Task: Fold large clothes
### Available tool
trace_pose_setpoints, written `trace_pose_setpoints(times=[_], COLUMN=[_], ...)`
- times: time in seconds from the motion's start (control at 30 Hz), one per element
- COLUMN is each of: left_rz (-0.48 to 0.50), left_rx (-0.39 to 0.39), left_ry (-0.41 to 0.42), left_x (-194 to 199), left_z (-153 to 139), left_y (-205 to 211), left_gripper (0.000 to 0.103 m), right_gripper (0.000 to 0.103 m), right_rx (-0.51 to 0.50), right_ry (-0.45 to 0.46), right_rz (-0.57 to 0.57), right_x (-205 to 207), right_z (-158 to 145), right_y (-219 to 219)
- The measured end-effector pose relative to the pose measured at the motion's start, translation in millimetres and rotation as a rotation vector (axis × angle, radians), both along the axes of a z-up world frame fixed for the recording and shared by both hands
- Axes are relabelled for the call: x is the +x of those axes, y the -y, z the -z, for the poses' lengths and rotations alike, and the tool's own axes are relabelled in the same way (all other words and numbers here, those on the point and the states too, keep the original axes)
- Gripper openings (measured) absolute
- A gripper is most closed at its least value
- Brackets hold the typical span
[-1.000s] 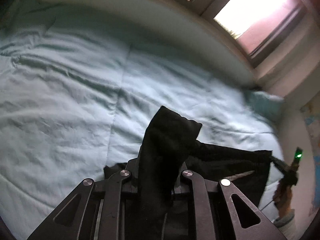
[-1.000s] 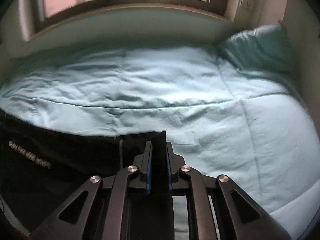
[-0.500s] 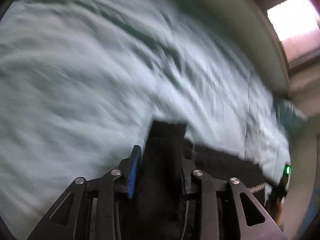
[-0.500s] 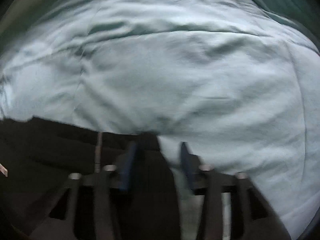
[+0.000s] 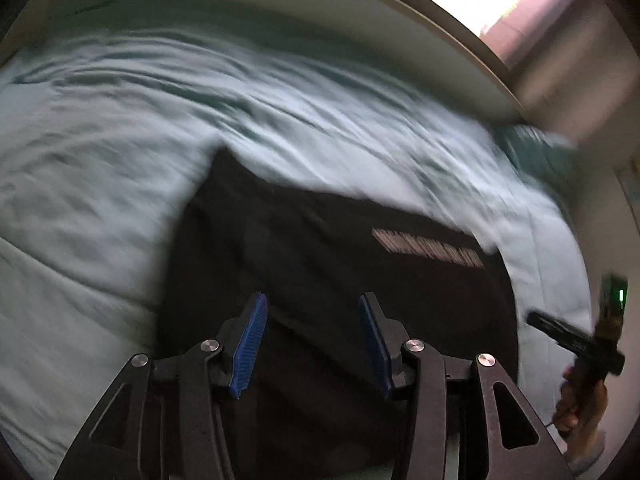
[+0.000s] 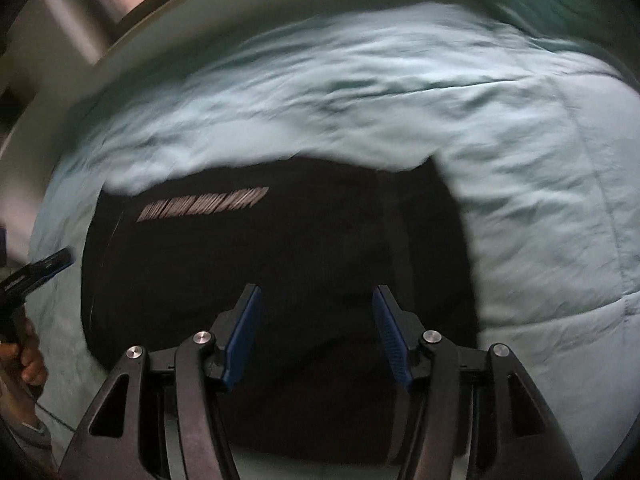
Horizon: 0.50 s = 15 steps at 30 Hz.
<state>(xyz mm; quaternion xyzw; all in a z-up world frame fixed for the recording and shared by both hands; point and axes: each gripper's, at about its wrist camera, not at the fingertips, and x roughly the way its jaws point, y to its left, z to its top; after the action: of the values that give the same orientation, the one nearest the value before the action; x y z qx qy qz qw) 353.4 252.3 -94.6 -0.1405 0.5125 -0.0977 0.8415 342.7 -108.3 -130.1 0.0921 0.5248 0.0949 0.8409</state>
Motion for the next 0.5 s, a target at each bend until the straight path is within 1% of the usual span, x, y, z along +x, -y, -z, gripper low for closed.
trace_pose_setpoints(times=[0.1,0.2,0.23,0.27,0.3,0.33,0.43,0.5], left_rz=[0.059,0.098,0.115,0.134,0.140,0.135,0.076,0.056], left_rx=[0.030,0.062,0.090,0.142,0.169,0.168,0.088,0.074], left_ry=[-0.032,-0.056,-0.057,-0.061,-0.074,-0.103,-0.168,-0.195], left_x=[-15,-25,-28,-27,-26,-22,-6,1], left_z=[18,36,43,53,61,74,103,102], left_y=[43,70,78,85,87,86,72,71], left_gripper=[0.049,0.049,0.050,0.050,0.050,0.050,0.050,0.050], right_gripper=[0.060,0.060,0.061,0.062,0.063,0.063,0.063,0.063], right_rx=[-0.031,-0.074,-0.118,-0.148,-0.160,-0.161,-0.116,-0.110], right_ry=[-0.033,-0.041,-0.044,-0.059,-0.078,-0.113,-0.178,-0.193], right_rz=[-0.095,-0.127,-0.139,-0.148,-0.152,-0.155,-0.136,-0.127], right_x=[-16,-24,-24,-22,-20,-17,-8,-5], right_z=[13,30,40,51,60,71,92,95], right_y=[-44,-67,-75,-80,-84,-86,-83,-83])
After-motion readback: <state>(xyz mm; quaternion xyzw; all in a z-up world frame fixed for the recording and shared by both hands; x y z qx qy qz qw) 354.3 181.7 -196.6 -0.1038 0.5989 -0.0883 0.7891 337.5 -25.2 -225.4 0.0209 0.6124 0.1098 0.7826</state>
